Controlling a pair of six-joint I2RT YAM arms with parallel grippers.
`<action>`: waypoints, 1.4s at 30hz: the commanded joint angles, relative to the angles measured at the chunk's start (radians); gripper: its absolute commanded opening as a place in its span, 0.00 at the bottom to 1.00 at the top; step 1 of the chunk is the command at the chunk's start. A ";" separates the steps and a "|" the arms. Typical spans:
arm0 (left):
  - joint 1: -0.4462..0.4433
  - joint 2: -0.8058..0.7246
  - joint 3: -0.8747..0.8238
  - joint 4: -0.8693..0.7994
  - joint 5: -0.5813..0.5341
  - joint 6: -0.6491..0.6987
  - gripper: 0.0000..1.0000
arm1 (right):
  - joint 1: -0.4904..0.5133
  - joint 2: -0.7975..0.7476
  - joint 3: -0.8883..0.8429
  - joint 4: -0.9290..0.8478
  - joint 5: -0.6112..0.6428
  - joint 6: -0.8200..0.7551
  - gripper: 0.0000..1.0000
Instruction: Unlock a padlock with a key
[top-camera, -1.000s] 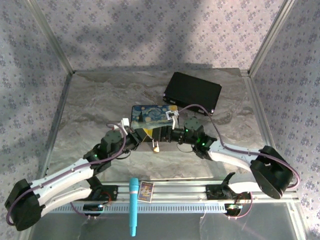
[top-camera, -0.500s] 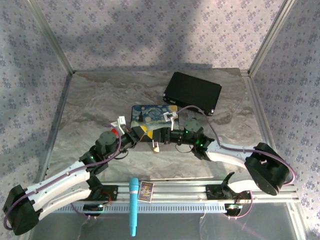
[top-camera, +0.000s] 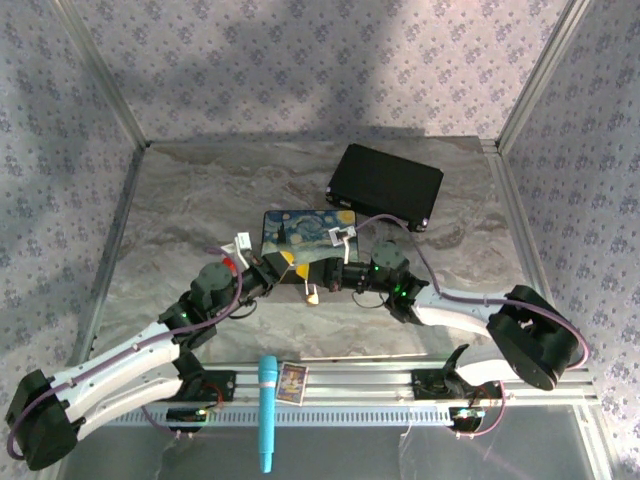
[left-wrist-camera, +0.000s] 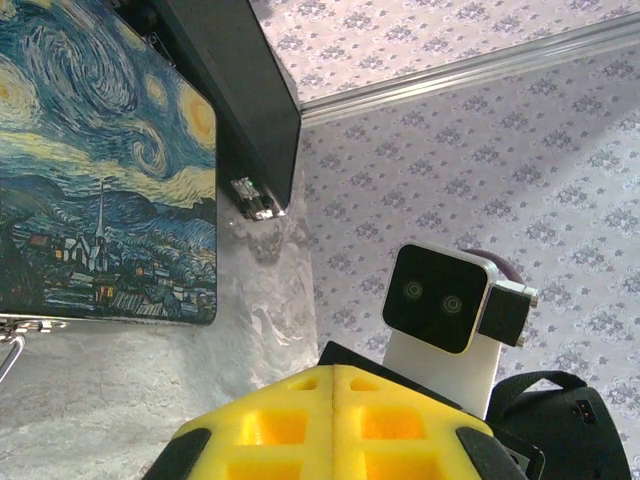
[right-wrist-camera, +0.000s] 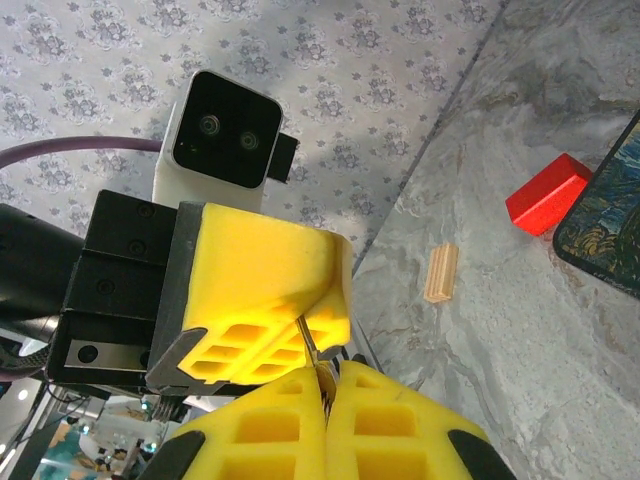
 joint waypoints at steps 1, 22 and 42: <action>0.004 -0.007 0.001 0.020 -0.024 0.004 0.00 | -0.004 -0.003 -0.015 0.026 0.005 -0.007 0.00; -0.098 0.318 0.222 -0.492 -0.187 0.293 0.67 | -0.062 -0.294 -0.089 -0.739 0.453 -0.192 0.00; -0.158 0.687 0.151 -0.114 -0.192 0.286 0.55 | -0.077 -0.305 -0.155 -0.724 0.432 -0.176 0.00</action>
